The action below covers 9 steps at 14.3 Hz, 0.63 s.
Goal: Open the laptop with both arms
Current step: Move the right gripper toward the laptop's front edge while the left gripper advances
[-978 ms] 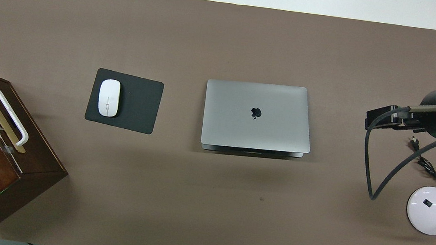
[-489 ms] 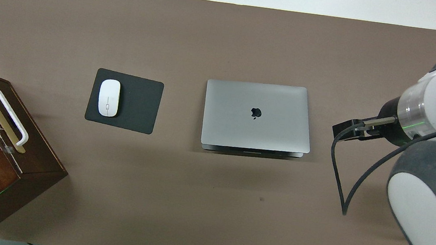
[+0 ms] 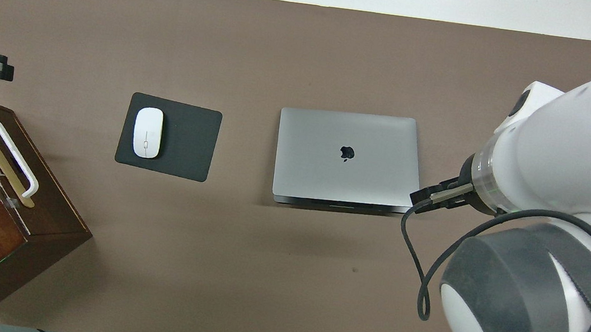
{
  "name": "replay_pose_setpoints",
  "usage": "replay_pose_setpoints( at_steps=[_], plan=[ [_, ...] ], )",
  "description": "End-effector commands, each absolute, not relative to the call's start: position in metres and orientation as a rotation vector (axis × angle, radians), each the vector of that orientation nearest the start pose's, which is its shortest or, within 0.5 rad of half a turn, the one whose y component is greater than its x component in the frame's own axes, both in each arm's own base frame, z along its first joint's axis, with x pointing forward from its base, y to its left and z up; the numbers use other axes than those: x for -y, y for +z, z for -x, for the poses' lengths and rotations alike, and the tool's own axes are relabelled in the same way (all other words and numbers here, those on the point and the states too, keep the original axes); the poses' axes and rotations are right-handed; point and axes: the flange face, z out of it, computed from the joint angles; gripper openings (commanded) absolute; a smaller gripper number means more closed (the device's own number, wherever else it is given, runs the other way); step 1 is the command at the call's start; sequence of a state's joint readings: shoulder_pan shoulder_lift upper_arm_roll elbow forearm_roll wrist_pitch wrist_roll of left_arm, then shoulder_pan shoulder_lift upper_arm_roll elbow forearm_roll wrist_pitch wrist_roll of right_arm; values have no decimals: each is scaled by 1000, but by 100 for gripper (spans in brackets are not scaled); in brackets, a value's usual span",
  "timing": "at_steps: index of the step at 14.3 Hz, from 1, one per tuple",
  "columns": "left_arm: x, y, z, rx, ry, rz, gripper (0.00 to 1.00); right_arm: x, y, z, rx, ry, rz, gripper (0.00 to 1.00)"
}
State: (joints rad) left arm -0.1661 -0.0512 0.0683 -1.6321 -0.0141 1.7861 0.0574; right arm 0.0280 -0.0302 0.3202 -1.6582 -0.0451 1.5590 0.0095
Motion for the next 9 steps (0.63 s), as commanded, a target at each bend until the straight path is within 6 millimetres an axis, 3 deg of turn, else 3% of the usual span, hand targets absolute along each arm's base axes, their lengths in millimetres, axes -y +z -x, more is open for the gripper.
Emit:
replay_pose_setpoints(
  at_steps=[1,5,9],
  plan=[
    [74,628,-549,-338,-386,3152,0,-177,591,-504,609,107,3168,100],
    [79,594,-530,-556,-501,3167,0,-196,575,-498,711,77,3179,100],
    [110,559,-497,-729,-594,3116,0,-220,551,-490,816,60,3189,100]
  ],
)
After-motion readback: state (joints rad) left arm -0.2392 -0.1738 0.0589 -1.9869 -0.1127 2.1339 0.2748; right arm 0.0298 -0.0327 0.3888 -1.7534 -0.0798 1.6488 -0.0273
